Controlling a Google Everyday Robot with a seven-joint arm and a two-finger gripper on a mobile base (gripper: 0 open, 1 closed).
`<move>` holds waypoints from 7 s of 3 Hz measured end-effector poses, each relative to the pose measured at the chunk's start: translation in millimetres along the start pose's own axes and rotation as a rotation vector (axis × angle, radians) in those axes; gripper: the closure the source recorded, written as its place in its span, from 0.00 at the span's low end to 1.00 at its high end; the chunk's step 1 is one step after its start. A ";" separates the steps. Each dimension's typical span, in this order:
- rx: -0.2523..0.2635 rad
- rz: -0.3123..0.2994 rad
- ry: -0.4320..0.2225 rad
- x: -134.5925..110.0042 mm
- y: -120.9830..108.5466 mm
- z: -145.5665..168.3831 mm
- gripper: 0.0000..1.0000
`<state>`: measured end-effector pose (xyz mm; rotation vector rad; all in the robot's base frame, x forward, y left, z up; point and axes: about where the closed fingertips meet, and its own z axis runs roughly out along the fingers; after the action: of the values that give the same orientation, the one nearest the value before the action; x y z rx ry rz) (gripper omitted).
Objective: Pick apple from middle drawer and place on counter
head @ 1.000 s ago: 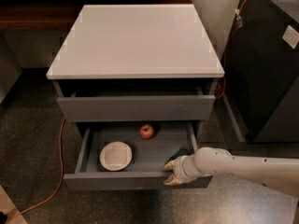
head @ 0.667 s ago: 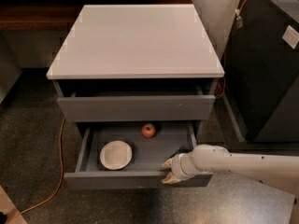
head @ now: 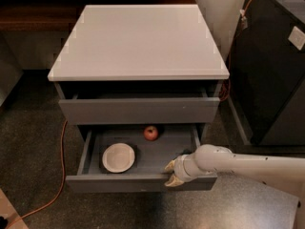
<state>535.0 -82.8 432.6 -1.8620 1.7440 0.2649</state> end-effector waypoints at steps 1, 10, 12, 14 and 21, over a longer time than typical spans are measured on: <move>0.000 0.000 0.000 1.6 0.0 -1.0 1.00; -0.147 0.115 -0.024 23.8 72.4 -16.4 1.00; -0.147 0.115 -0.024 23.8 72.6 -16.4 0.79; -0.147 0.115 -0.024 23.8 72.6 -16.4 0.33; -0.097 0.374 -0.037 -51.0 -38.2 -39.1 0.00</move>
Offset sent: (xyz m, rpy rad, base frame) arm 0.0041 0.0061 0.0041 0.0224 0.0881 0.0862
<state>556.1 -60.4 500.7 -1.5709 2.0776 0.5317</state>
